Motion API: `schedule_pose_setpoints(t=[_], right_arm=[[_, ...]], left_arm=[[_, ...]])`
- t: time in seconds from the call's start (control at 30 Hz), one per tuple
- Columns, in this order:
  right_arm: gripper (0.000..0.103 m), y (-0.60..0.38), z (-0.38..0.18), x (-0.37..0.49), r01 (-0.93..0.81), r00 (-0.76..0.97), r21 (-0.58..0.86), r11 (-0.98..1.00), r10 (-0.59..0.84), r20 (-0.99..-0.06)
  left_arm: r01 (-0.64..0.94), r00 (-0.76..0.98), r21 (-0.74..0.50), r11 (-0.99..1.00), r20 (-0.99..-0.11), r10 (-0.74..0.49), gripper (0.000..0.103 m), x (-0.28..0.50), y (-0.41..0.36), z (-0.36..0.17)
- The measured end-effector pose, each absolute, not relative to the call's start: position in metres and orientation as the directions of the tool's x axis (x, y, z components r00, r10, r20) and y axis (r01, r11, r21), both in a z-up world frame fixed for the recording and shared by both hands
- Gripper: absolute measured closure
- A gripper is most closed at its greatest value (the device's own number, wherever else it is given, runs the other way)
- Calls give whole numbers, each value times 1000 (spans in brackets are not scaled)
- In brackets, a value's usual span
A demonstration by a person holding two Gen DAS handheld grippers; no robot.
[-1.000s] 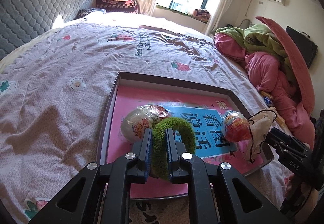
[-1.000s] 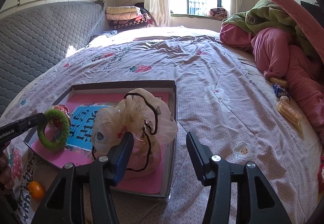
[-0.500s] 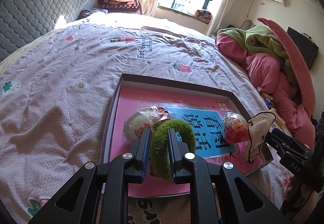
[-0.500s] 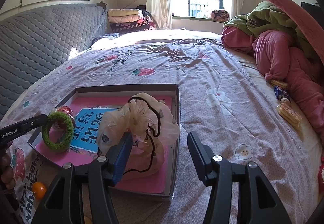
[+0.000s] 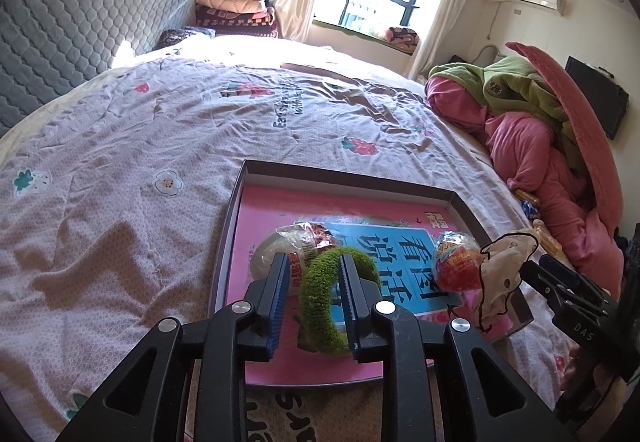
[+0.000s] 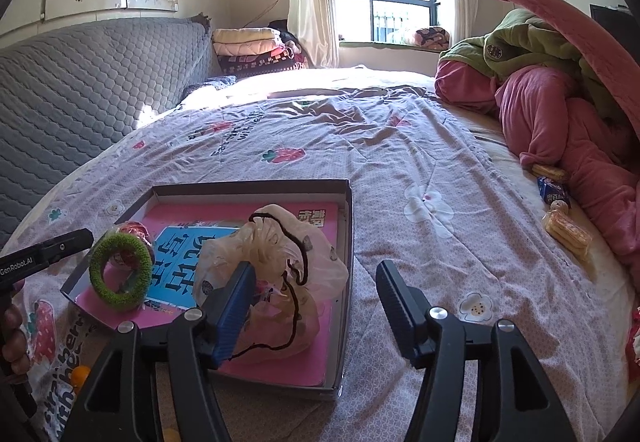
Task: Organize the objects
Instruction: 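Lower the green ring onto the book and open the left gripper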
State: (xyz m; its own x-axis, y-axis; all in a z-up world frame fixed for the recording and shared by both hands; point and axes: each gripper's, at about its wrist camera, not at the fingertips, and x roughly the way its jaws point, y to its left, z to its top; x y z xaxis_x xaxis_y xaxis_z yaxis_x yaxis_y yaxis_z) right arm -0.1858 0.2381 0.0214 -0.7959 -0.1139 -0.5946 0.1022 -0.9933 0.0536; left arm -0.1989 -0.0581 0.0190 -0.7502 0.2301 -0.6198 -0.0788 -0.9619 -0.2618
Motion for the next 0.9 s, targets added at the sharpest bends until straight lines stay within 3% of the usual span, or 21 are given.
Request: schedule_pose_setpoints(t=[0.1,0.9], right_arm=[[41,237,23,-184,106,-799,54,-993,-118,-589],[37,234,33,-177,136,-810,74,-988,-154,-566]], left_arm=[[-82,-752,-267,-960,-616,235,58,-196,-58,22],[-79,-777,-257,-963,-589,221,55,-170,-53,38]])
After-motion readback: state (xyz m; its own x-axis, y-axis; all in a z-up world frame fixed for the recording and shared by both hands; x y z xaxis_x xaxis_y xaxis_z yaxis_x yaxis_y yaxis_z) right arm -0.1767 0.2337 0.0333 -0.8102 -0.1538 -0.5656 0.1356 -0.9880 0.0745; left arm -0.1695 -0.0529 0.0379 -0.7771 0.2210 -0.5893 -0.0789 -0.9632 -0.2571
